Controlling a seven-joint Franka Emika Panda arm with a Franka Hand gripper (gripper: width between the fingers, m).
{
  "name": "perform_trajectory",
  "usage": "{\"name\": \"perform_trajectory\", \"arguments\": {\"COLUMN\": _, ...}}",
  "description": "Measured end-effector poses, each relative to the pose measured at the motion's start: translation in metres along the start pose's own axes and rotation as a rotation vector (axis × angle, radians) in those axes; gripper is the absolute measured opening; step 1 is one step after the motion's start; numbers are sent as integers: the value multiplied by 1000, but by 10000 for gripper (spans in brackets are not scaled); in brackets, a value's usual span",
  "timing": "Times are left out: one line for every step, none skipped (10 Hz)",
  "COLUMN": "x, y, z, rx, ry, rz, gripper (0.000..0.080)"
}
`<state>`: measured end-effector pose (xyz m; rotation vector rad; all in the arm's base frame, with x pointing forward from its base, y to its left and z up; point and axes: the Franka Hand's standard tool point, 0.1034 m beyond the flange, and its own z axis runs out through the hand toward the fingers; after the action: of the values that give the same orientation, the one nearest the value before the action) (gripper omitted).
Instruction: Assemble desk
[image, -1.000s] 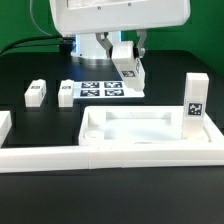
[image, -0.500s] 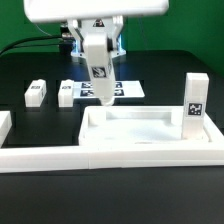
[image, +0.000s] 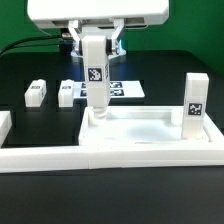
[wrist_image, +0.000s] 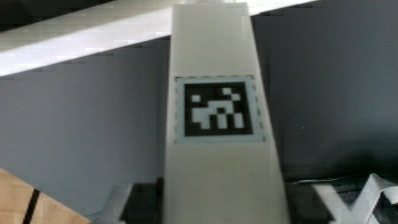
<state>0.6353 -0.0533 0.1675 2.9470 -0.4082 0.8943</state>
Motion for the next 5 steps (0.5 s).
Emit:
{"name": "perform_trajectory", "arguments": {"x": -10, "y": 6, "z": 0, "rx": -10, "ry": 20, "rz": -7, "gripper": 290}}
{"name": "perform_trajectory", "arguments": {"x": -21, "y": 10, "z": 0, "rx": -16, "ry": 13, "rz": -6, "gripper": 290}}
{"name": "perform_trajectory", "arguments": {"x": -25, "y": 14, "z": 1, "rx": -23, "ry": 11, "rz": -15, "gripper": 290}}
{"name": "perform_trajectory", "arguments": {"x": -25, "y": 21, "z": 3, "rx": -30, "ry": 8, "rz": -23, "gripper": 290}}
{"name": "perform_trajectory", "arguments": {"x": -25, "y": 22, "z": 6, "rx": -33, "ry": 7, "rz": -22, "gripper": 290}}
